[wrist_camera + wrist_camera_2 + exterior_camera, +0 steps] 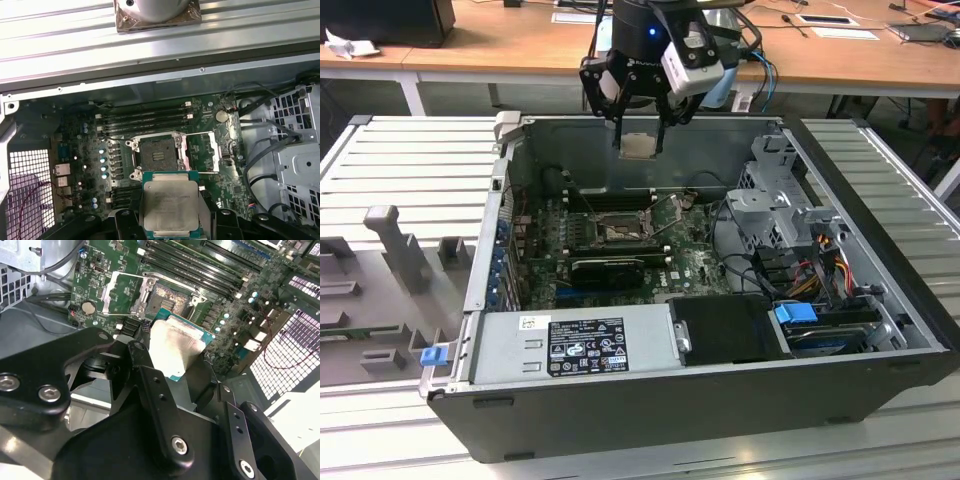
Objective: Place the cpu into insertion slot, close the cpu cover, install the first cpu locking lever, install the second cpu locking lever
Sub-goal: 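Place the cpu into insertion slot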
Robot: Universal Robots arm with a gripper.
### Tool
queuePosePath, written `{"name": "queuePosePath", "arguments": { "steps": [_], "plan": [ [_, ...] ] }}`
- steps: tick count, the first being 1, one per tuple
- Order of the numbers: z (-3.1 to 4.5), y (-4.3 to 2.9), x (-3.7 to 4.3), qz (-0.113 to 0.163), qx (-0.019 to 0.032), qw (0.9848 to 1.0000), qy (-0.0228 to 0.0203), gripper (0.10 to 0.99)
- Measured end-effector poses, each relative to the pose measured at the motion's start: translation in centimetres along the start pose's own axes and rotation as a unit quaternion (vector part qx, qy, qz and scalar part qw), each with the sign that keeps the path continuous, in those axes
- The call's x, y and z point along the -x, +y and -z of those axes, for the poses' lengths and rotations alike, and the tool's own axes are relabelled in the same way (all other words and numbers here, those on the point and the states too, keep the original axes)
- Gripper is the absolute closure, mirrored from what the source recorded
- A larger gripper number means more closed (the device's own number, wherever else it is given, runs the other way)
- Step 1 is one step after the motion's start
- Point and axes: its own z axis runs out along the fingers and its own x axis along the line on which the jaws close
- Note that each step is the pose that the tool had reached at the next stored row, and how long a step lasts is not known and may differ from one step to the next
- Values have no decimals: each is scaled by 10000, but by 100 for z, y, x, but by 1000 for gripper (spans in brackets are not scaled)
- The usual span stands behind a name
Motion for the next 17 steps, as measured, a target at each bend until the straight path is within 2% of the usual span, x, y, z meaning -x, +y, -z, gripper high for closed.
{"name": "queuePosePath", "arguments": {
  "steps": [17],
  "plan": [
    [0,0,0,-392,8,9992,-35,557]
  ]
}}
